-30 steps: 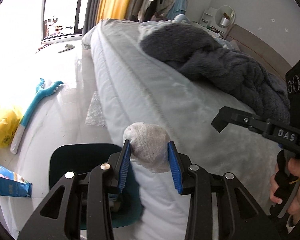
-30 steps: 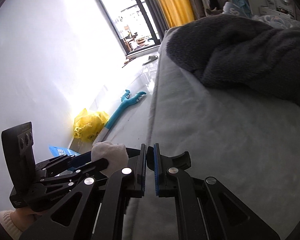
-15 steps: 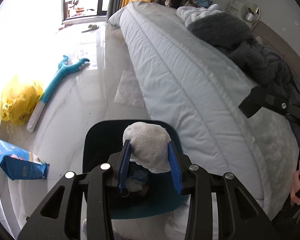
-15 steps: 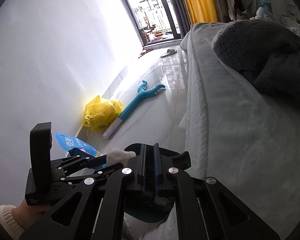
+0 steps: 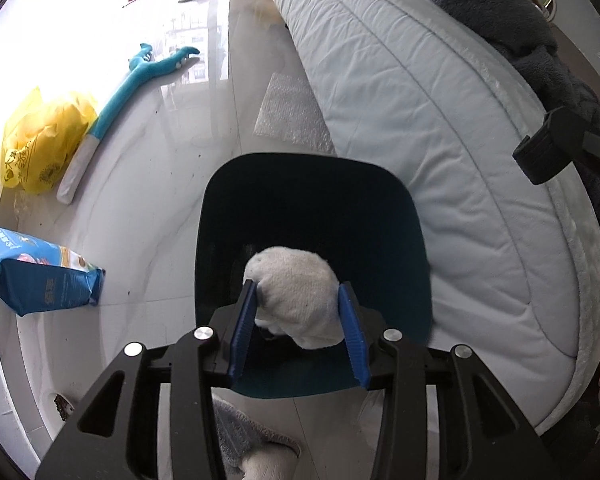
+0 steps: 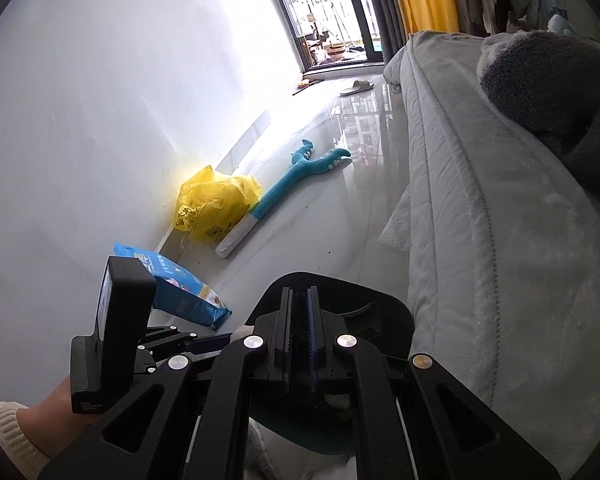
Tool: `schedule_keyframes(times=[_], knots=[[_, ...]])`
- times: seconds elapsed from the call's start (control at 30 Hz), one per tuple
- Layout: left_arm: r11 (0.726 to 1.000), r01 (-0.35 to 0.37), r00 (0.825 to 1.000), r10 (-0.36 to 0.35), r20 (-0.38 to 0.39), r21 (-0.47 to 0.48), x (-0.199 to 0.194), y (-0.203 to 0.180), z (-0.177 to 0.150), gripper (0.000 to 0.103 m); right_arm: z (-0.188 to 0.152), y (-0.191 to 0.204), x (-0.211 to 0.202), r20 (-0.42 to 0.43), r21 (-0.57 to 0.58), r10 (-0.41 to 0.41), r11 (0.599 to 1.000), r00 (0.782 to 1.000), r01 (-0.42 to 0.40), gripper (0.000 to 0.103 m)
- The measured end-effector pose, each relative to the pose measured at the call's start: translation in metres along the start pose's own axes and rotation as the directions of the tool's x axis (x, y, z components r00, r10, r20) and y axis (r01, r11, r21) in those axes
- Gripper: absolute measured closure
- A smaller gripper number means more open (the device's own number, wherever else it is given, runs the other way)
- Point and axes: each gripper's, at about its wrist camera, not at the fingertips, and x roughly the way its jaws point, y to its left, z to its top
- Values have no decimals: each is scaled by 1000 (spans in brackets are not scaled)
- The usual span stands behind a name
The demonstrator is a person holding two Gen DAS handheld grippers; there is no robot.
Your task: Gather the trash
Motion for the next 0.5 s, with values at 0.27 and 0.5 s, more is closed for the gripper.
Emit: schedule_keyframes(times=[0.27, 0.5], knots=[[1000, 11, 1000, -11, 11, 6, -10, 8, -2, 38, -1, 9, 28, -47, -6, -10, 1000, 999, 10, 96], [1000, 10, 998, -9, 68, -4, -29, 18, 1, 34, -6, 9, 52, -99, 3, -23, 1000, 995, 24, 96]])
